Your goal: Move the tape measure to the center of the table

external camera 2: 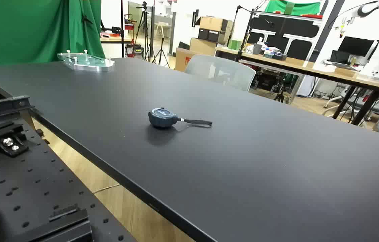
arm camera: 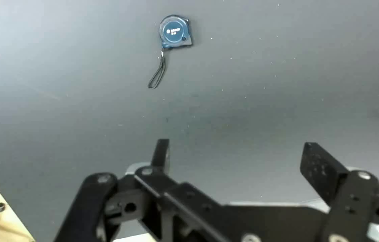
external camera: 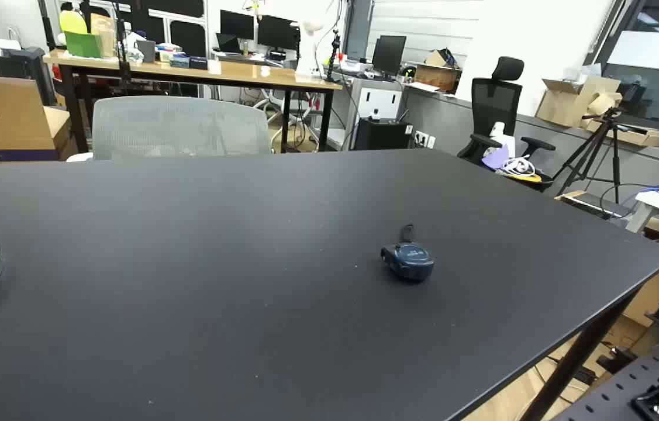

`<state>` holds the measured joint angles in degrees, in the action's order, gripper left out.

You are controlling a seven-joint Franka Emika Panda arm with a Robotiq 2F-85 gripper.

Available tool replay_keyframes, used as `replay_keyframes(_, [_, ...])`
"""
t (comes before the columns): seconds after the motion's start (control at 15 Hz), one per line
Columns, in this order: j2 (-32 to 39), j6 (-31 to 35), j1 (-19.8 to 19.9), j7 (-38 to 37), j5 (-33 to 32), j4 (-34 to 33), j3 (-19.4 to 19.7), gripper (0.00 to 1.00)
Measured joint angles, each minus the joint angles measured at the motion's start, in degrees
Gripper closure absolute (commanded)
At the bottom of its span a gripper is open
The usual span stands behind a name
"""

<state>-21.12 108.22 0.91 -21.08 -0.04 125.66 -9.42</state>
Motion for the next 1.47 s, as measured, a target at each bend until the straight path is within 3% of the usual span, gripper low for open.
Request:
replay_keyframes(0.87, [0.0,1.5,-0.5,1.3,0.0,0.3,0.2,0.00])
replay_keyframes(1.47, [0.3,24.3,-2.5,14.7,1.5,13.6,2.9,0.00])
